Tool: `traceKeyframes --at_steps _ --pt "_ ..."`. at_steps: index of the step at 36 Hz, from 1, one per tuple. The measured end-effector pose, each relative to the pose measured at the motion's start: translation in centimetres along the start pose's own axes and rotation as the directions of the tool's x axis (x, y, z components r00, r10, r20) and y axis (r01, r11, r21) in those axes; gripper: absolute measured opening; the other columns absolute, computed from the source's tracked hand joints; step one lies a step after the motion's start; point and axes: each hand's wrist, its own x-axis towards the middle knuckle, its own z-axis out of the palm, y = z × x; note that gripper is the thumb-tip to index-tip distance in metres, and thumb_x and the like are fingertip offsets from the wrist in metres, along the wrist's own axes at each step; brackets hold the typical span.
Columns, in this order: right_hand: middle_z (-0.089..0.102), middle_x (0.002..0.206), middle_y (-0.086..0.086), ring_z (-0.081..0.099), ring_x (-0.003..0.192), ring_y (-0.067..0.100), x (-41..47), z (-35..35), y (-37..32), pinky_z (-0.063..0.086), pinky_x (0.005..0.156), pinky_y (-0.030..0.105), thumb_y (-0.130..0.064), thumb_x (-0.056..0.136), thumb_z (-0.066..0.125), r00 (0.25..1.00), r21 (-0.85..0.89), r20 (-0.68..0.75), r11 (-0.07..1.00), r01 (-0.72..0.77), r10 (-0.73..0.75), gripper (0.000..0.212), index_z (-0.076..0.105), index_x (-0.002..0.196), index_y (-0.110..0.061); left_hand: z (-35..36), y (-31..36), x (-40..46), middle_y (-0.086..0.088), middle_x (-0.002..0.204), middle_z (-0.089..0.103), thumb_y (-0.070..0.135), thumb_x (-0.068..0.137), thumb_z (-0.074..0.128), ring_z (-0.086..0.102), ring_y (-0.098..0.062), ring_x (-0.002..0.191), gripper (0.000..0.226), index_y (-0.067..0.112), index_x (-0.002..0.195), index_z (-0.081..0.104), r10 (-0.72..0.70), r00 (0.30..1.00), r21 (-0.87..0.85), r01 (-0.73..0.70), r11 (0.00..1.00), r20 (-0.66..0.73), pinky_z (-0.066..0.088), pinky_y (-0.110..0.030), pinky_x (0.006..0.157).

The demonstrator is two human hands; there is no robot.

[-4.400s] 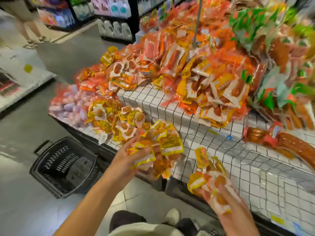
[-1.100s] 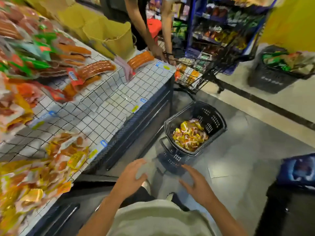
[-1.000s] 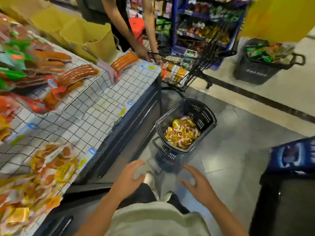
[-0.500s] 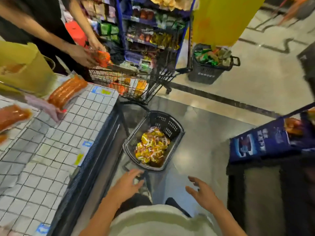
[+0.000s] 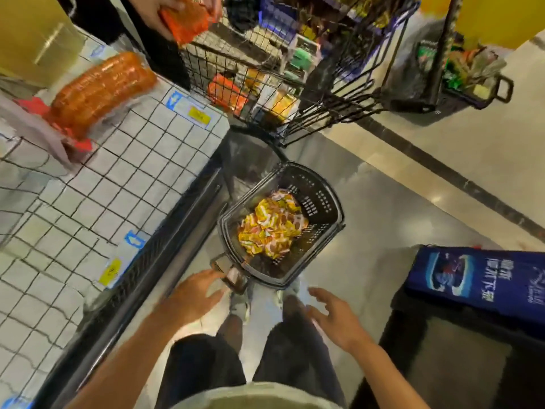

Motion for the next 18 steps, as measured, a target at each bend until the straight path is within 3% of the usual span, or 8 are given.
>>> traceKeyframes --at_steps 3,5,9,10,13,14,18 --pt "0.058 0.142 -0.01 0.056 0.124 0.011 4.4 0.0 0.3 0.043 0.111 0.032 -0.034 0.102 0.057 0.996 -0.026 0.092 1.0 0.005 -0.002 0.027 0.052 0.126 -0.046 1.9 -1.3 2.2 0.003 0.151 0.045 0.034 0.103 0.051 0.043 -0.014 0.139 0.047 0.023 0.148 0.043 -0.058 0.997 0.019 0.057 0.998 0.056 0.029 -0.029 0.117" --pt "0.058 0.143 -0.009 0.056 0.127 0.014 8.0 0.4 1.3 0.043 0.112 0.034 -0.029 0.103 0.055 0.988 -0.045 0.156 0.999 -0.007 0.014 0.031 0.054 0.132 -0.04 3.9 -2.2 4.3 0.006 0.153 0.043 0.037 0.104 0.048 0.041 -0.012 0.14 0.048 0.026 0.149 0.04 -0.107 0.992 0.004 0.107 0.994 0.06 0.026 -0.024 0.118" --pt "0.061 0.126 -0.013 0.059 0.119 0.009 15.6 0.9 3.2 0.044 0.098 0.016 -0.027 0.102 0.053 0.96 -0.118 0.278 0.993 0.006 0.028 0.034 0.056 0.135 -0.033 8.8 -3.3 9.6 0.01 0.158 0.035 0.042 0.104 0.043 0.035 -0.009 0.144 0.052 0.03 0.154 0.031 -0.214 0.974 -0.068 0.219 0.973 0.078 0.022 -0.022 0.119" --pt "0.062 0.127 -0.01 0.06 0.119 0.011 17.6 1.0 3.6 0.044 0.096 0.017 -0.026 0.101 0.056 0.958 -0.13 0.283 0.991 0.004 0.033 0.036 0.057 0.137 -0.03 10.1 -3.4 11.2 0.009 0.158 0.035 0.04 0.104 0.045 0.035 -0.006 0.143 0.053 0.03 0.154 0.03 -0.227 0.97 -0.111 0.235 0.966 0.082 0.021 -0.017 0.118" --pt "0.067 0.129 0.001 0.062 0.12 0.021 23.7 1.6 5.1 0.048 0.1 0.03 -0.022 0.098 0.06 0.957 -0.164 0.288 0.986 0.013 0.035 0.039 0.059 0.137 -0.025 13.5 -3.0 16.1 0.001 0.152 0.045 0.032 0.103 0.051 0.048 0.013 0.121 0.048 0.023 0.15 0.042 -0.236 0.958 -0.222 0.268 0.938 0.161 0.026 0.006 0.094" --pt "0.068 0.128 0.004 0.063 0.12 0.023 25.8 1.8 5.7 0.049 0.101 0.033 -0.022 0.099 0.059 0.952 -0.19 0.302 0.982 0.022 0.038 0.04 0.058 0.139 -0.024 14.7 -3.0 17.9 0.001 0.146 0.051 0.032 0.102 0.054 0.05 0.01 0.119 0.045 0.024 0.146 0.048 -0.22 0.963 -0.226 0.251 0.941 0.155 0.025 0.007 0.089" --pt "0.067 0.131 0.008 0.064 0.117 0.027 33.9 2.5 7.7 0.049 0.103 0.037 -0.02 0.1 0.059 0.94 -0.225 0.337 0.974 0.027 0.052 0.043 0.055 0.142 -0.021 18.6 -3.1 24.9 0.001 0.136 0.059 0.03 0.098 0.059 0.058 -0.015 0.122 0.044 0.026 0.141 0.054 -0.198 0.966 -0.229 0.233 0.945 0.166 0.041 -0.017 0.1"
